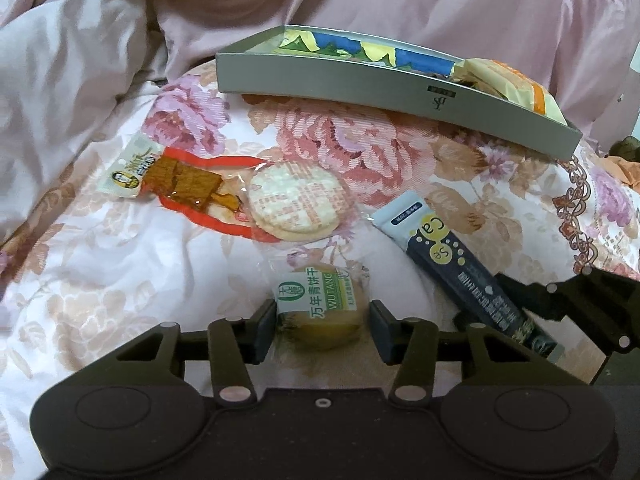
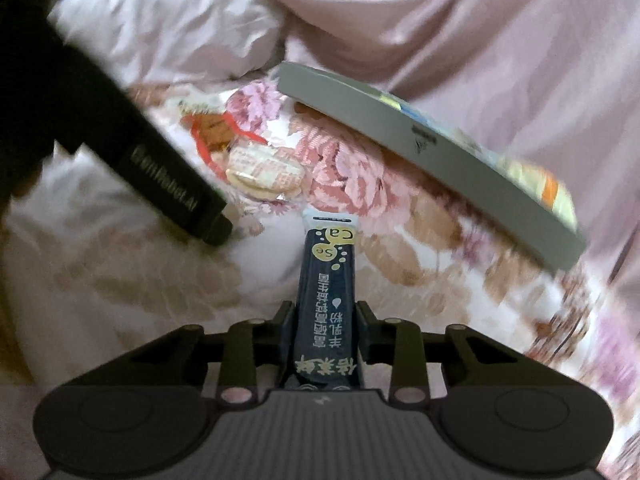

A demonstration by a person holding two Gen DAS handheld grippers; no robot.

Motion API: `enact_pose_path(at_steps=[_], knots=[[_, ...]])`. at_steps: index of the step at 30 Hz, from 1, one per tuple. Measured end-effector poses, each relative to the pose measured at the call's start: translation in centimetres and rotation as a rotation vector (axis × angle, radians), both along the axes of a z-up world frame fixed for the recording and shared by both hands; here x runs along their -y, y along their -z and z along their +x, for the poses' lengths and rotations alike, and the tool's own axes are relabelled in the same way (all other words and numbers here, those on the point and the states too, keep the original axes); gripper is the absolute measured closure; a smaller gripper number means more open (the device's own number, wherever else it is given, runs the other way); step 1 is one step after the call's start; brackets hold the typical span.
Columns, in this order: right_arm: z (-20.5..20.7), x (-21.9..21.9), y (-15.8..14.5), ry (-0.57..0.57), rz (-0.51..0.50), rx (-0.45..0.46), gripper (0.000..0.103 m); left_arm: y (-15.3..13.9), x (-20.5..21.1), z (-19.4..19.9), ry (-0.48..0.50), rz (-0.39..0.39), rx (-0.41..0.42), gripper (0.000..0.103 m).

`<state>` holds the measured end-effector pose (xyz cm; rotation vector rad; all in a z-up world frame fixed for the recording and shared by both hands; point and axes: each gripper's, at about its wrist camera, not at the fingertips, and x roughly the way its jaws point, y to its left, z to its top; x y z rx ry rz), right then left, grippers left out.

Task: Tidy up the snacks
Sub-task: 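Lift the cake pouch and blue stick pack and carry them toward the tray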

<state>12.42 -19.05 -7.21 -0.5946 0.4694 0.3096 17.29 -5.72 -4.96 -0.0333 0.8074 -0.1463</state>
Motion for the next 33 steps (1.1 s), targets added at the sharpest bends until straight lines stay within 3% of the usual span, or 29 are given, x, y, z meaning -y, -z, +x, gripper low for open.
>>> enact_pose_path(at_steps=[6, 18, 33], knots=[[-0.5, -0.7, 0.4, -0.008, -0.096, 0.058, 0.069, -0.4, 0.2, -0.7, 0.0, 0.012, 0.004, 0.052], [-0.6, -0.1, -0.7, 0.005, -0.103, 0.119, 0.07, -2.5, 0.6, -1.3, -0.004, -0.009, 0.057, 0.052], [-1.1, 0.8, -4.6, 0.016, -0.048, 0.284, 0.07, -7.3, 1.2, 0.7, -0.01, -0.058, 0.184, 0.052]])
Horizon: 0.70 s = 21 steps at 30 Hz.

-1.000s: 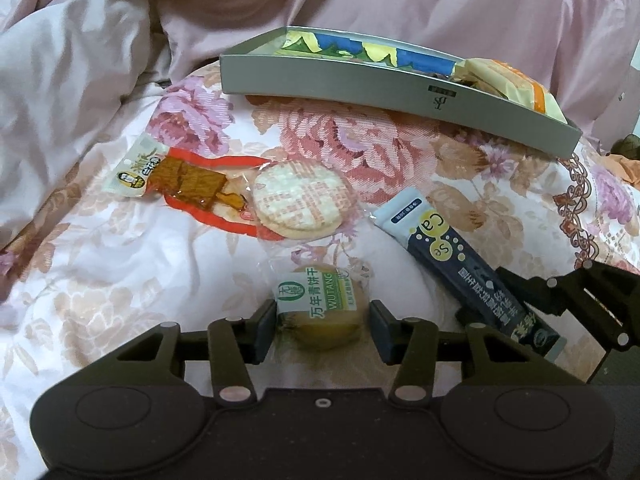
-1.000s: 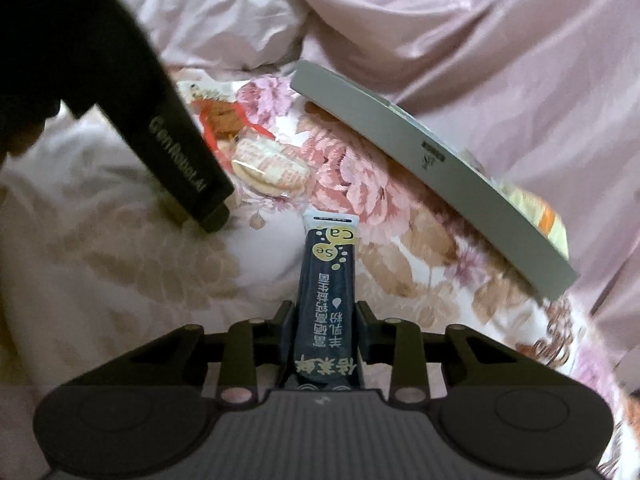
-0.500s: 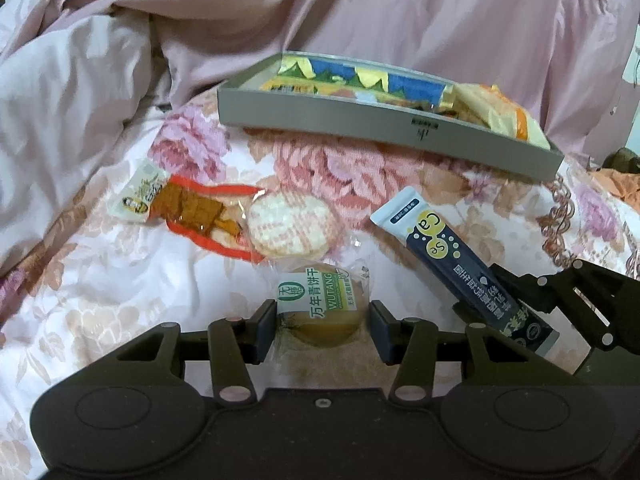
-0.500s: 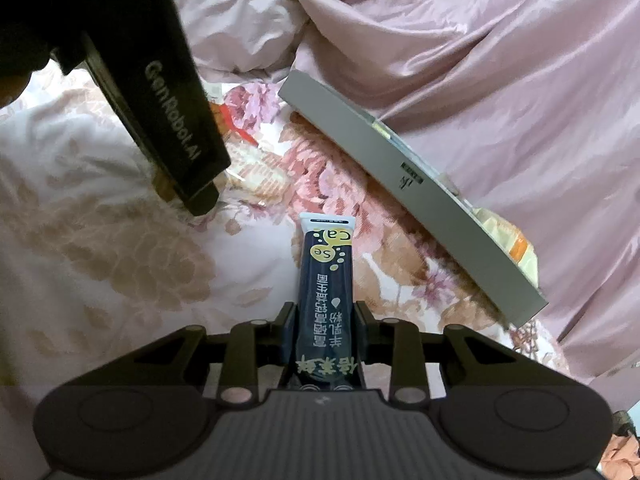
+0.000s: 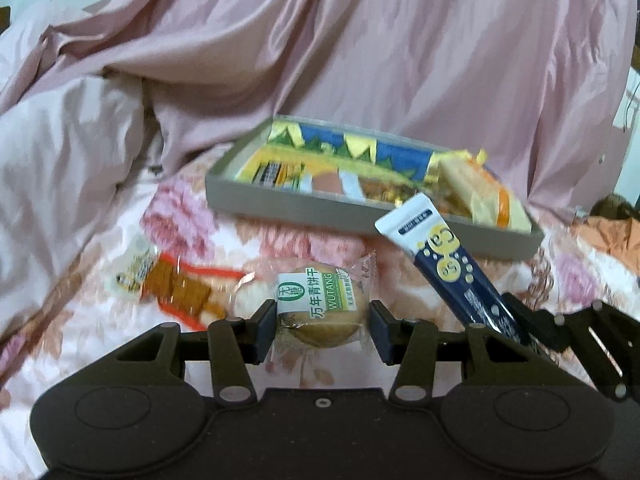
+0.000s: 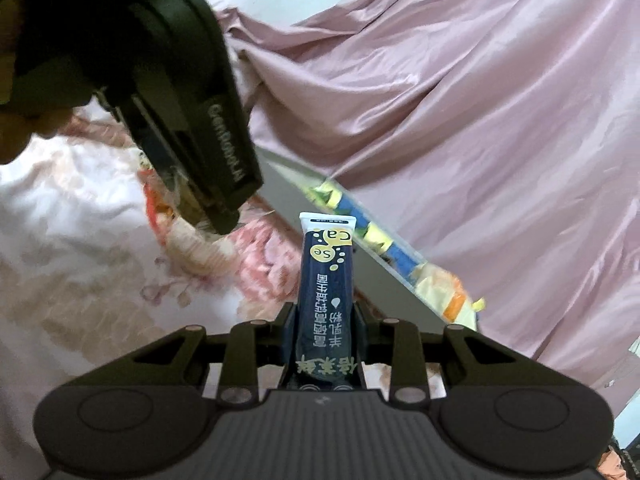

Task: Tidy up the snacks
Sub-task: 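Lift the cake pouch and blue stick pack and carry them toward the tray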

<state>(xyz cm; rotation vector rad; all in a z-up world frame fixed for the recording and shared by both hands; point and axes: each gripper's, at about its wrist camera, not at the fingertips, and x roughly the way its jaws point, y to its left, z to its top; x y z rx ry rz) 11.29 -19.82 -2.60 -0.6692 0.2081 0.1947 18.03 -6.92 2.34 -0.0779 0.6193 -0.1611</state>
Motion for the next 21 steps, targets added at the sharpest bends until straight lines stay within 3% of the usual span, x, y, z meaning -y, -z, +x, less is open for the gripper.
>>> enact_pose_path(at_steps=[12, 21], knots=[[1.2, 1.5, -2.8, 0.04, 0.035, 0.091, 0.07, -3.0, 0.9, 3.3, 0.005, -0.014, 0.093, 0.052], [5.1, 1.8, -5.3, 0.055, 0.026, 0.144, 0.069, -3.5, 1.1, 7.8, -0.009, -0.047, 0.119, 0.052]])
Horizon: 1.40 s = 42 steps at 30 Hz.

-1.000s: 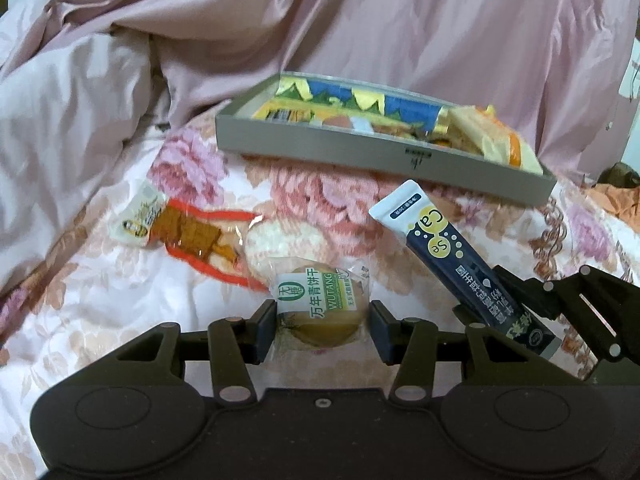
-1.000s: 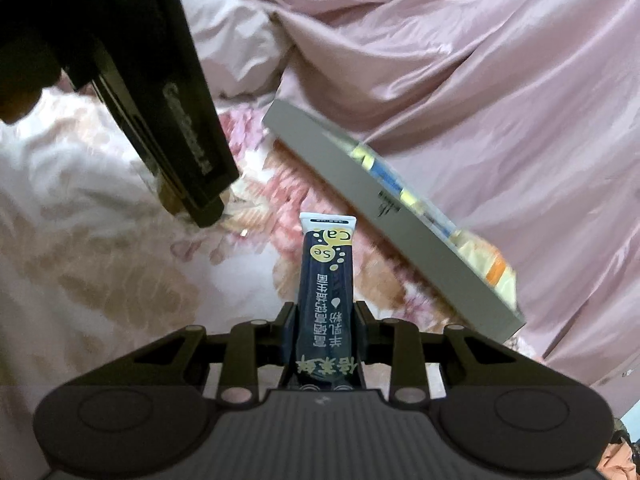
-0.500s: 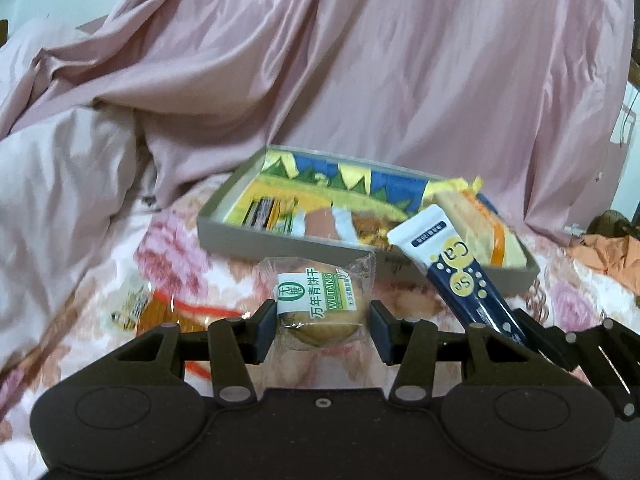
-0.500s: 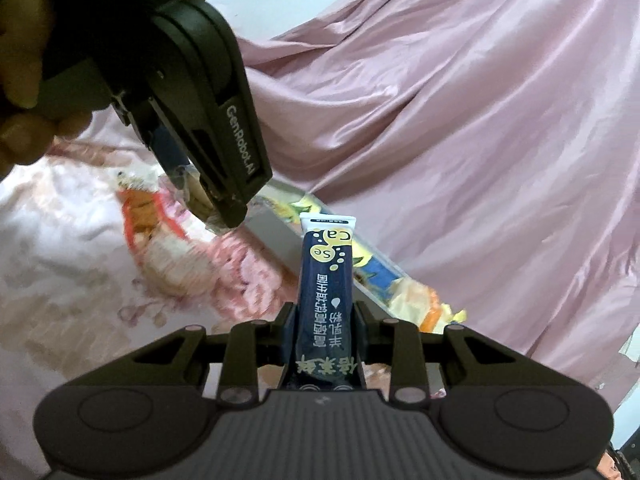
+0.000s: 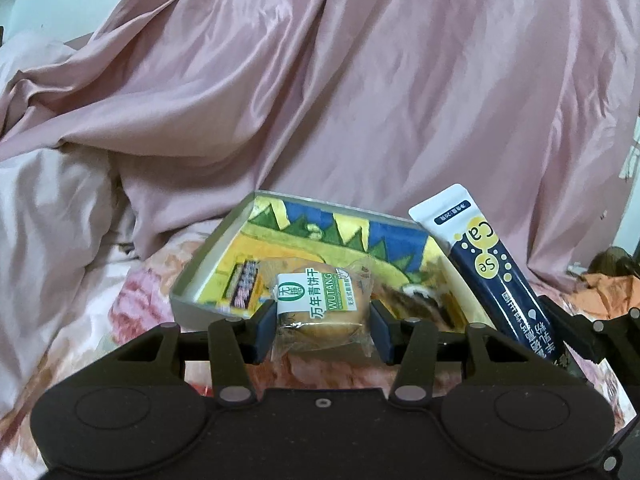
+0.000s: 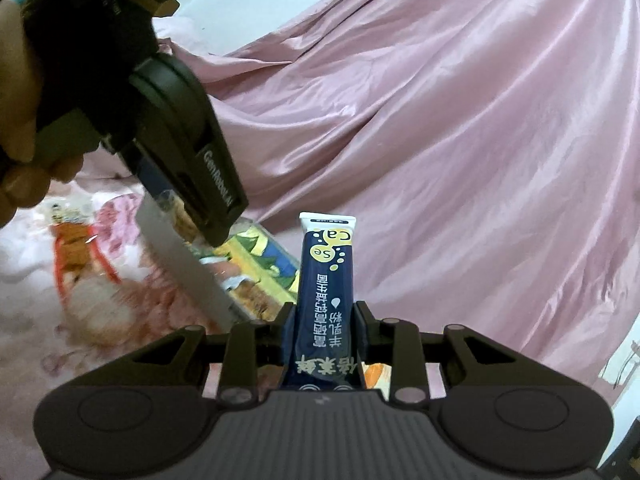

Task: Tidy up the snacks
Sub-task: 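Lift the cake pouch and blue stick pack and carry them toward the tray, then lower the cake pouch and stick pack into the tray and open both tools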

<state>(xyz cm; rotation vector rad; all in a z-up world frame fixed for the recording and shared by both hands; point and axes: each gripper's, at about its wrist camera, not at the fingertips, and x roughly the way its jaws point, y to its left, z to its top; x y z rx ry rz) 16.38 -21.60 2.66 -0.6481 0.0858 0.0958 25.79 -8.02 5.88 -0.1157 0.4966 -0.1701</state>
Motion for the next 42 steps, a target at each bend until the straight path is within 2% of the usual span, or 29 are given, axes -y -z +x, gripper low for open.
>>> enact_pose_path(at_steps=[9, 16, 32, 42], knots=[[5.2, -0.3, -1.2, -0.009, -0.028, 0.008, 0.069, 0.0, -0.8, 5.3, -0.057, -0.019, 0.012, 0.052], [8.8, -1.0, -1.0, -0.014, 0.007, -0.045, 0.069, 1.0, -1.8, 7.6, -0.087, -0.027, -0.001, 0.052], [12.6, -2.1, 0.7, -0.026, 0.003, -0.125, 0.069, 3.0, -2.7, 9.0, -0.095, -0.031, -0.053, 0.052], [12.9, -2.7, 1.1, -0.019, -0.004, -0.139, 0.07, 3.2, -2.6, 9.4, -0.095, -0.032, -0.076, 0.051]])
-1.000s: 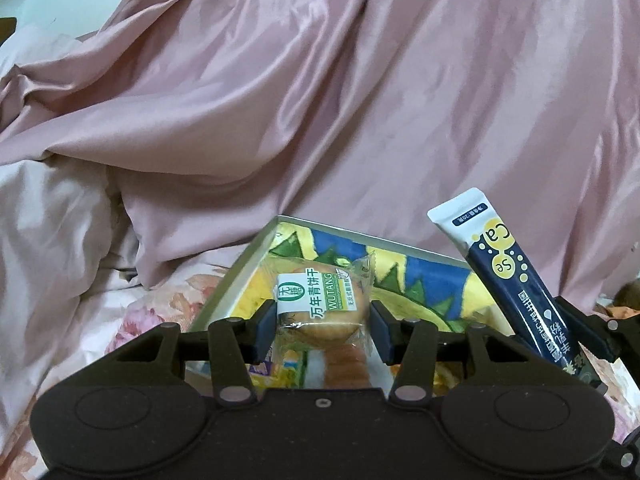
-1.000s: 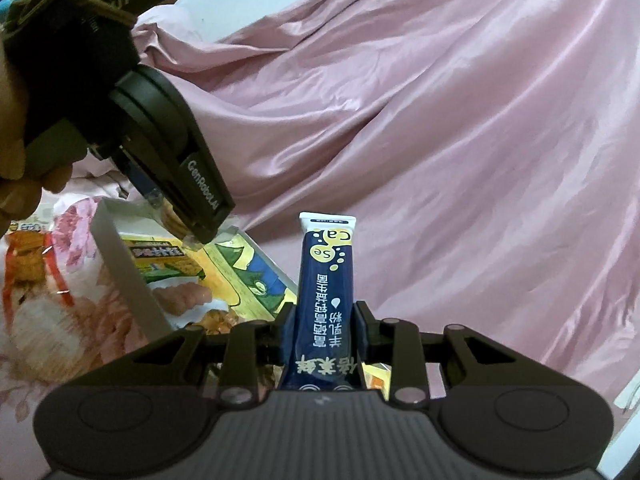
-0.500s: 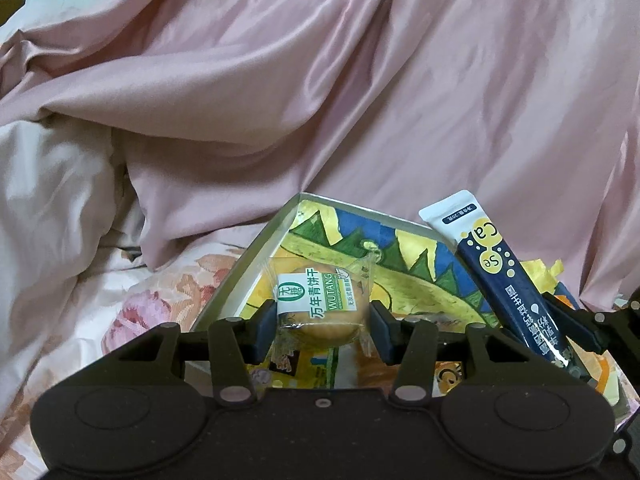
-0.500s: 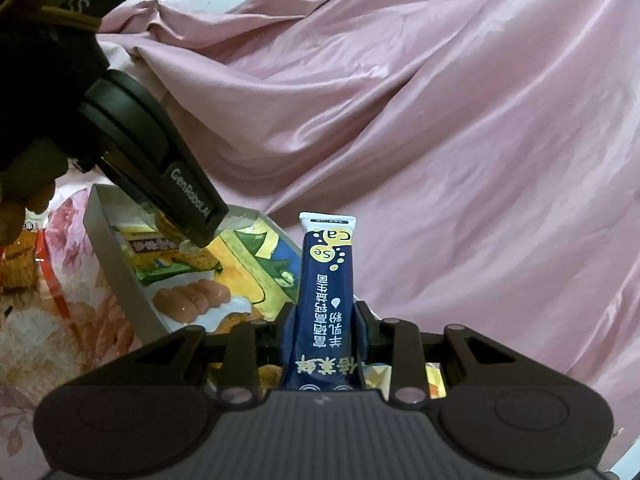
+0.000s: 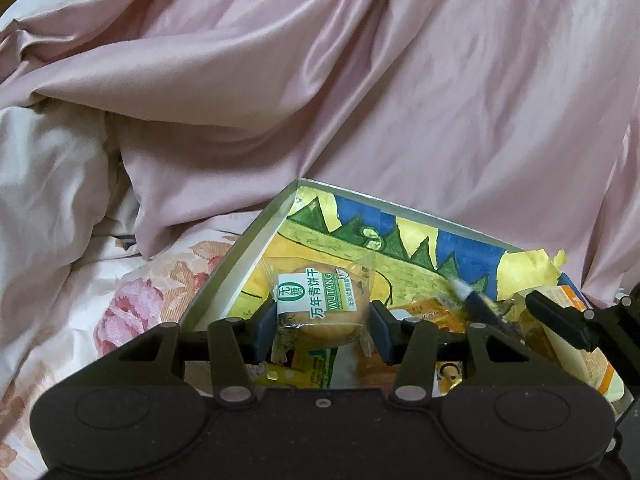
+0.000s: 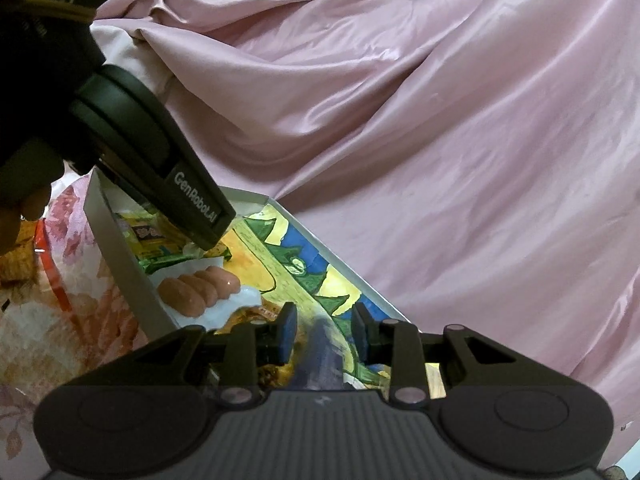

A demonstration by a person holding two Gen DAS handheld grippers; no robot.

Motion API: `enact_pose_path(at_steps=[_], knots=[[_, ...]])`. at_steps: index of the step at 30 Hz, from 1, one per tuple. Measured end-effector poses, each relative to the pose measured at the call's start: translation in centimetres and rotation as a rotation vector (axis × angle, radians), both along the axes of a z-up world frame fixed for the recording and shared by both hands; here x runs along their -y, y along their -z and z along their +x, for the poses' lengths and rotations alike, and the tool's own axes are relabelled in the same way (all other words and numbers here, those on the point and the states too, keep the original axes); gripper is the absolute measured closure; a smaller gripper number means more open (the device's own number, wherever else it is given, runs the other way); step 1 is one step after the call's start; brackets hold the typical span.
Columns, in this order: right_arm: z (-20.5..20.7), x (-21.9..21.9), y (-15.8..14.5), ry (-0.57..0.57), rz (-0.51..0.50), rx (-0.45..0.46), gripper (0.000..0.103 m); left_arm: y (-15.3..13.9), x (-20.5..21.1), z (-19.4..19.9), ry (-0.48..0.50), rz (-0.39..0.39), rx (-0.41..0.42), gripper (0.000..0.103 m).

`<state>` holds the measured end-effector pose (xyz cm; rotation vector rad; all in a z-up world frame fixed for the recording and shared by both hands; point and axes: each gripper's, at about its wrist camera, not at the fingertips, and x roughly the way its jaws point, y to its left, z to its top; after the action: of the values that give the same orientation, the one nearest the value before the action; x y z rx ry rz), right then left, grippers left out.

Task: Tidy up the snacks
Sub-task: 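Lower the cake pouch and stick pack into the tray and open both tools, then withdraw both open tools from the tray toward the remaining snacks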

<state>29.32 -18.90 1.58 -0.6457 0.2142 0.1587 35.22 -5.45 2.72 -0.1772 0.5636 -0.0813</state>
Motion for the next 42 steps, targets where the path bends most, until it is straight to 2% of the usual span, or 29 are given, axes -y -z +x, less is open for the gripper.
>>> enact_pose_path(at_steps=[2, 4, 8, 11, 13, 15, 18, 24, 34, 42], knots=[[0.1, 0.0, -0.1, 0.002, 0.007, -0.007, 0.066, 0.1, -0.1, 0.1, -0.001, -0.007, -0.012, 0.046], [0.1, 0.1, -0.2, 0.009, 0.019, -0.012, 0.053, 0.1, -0.1, -0.1, -0.011, -0.014, -0.013, 0.039], [-0.3, 0.5, -0.6, 0.028, 0.064, -0.011, 0.042, -0.3, -0.2, -0.8, -0.014, -0.017, 0.005, 0.023], [-1.1, 1.2, -1.2, 0.046, 0.118, -0.002, 0.031, -1.0, -0.4, -1.7, -0.017, -0.026, 0.029, 0.017], [-1.6, 1.8, -1.8, 0.059, 0.168, 0.0, 0.021, -1.6, -0.6, -2.5, -0.017, -0.034, 0.044, 0.012], [-2.4, 2.3, -2.5, 0.066, 0.222, 0.004, 0.015, -2.1, -0.9, -3.5, -0.033, -0.033, 0.067, 0.001], [-4.0, 3.0, -3.4, 0.061, 0.305, 0.011, 0.006, -2.9, -1.4, -5.4, -0.051, -0.024, 0.101, 0.001], [-7.0, 3.5, -4.9, 0.048, 0.38, 0.044, 0.0, -4.2, -2.5, -8.8, -0.073, -0.02, 0.127, 0.001], [-12.8, 4.3, -6.7, 0.047, 0.487, 0.069, 0.0, -5.6, -5.3, -15.6, -0.12, -0.038, 0.163, 0.001], [-17.0, 4.1, -6.4, 0.058, 0.546, 0.035, 0.0, -5.8, -6.5, -20.6, -0.118, -0.014, 0.168, 0.001]])
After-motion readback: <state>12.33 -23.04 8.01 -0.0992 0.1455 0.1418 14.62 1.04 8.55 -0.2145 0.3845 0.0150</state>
